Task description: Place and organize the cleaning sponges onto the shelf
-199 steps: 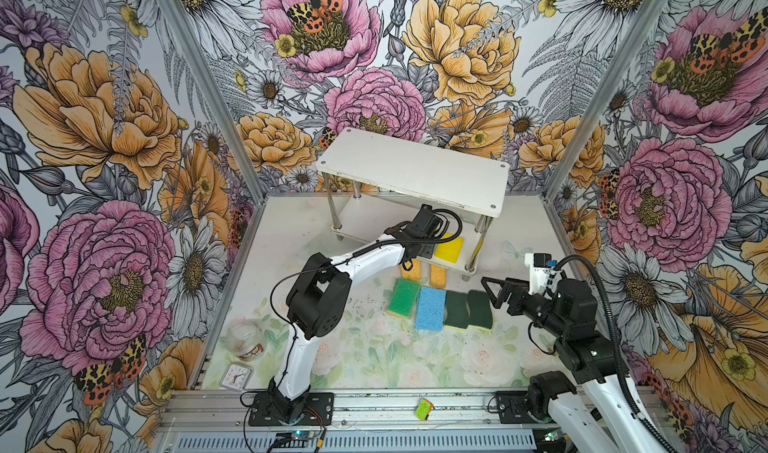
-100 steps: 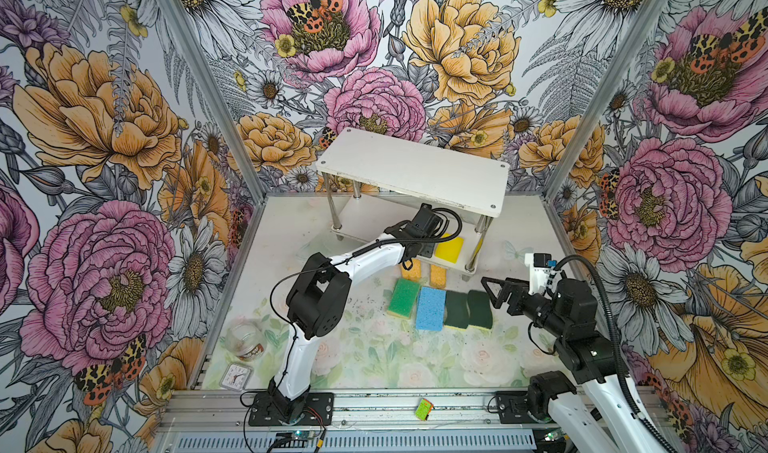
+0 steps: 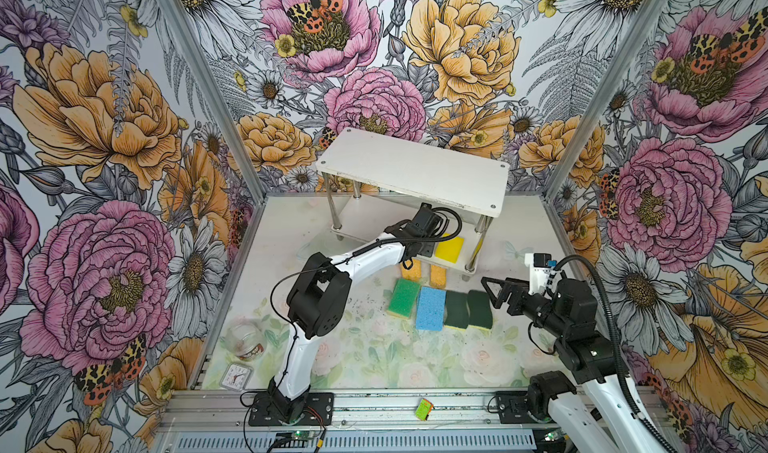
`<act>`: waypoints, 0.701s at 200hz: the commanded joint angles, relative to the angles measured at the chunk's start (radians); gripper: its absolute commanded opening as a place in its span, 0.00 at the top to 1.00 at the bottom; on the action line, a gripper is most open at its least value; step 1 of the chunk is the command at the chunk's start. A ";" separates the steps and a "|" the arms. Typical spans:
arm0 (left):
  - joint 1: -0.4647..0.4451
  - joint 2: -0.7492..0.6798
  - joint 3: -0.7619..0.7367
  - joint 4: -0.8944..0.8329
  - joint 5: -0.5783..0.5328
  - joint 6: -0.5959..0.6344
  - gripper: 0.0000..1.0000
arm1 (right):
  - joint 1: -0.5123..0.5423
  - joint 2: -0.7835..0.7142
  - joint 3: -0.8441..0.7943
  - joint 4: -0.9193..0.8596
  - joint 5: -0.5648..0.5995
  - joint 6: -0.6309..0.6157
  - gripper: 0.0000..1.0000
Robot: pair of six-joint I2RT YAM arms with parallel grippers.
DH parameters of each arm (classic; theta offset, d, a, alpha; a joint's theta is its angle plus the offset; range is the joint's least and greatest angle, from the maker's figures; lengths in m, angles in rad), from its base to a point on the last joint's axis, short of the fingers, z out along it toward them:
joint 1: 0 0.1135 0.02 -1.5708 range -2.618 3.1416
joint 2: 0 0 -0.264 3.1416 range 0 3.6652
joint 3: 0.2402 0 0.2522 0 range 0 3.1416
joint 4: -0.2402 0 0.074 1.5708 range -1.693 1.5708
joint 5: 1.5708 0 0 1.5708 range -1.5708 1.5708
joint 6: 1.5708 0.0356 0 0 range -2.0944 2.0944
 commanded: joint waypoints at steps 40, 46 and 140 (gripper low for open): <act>0.010 0.009 0.018 -0.004 0.027 -0.021 0.44 | 0.005 -0.008 -0.011 -0.001 0.011 -0.002 0.00; 0.011 0.010 0.018 -0.003 0.027 -0.023 0.43 | 0.005 -0.009 -0.011 -0.001 0.011 -0.003 0.00; 0.012 0.007 0.017 -0.003 0.030 -0.025 0.42 | 0.005 -0.013 -0.013 -0.001 0.010 0.001 0.00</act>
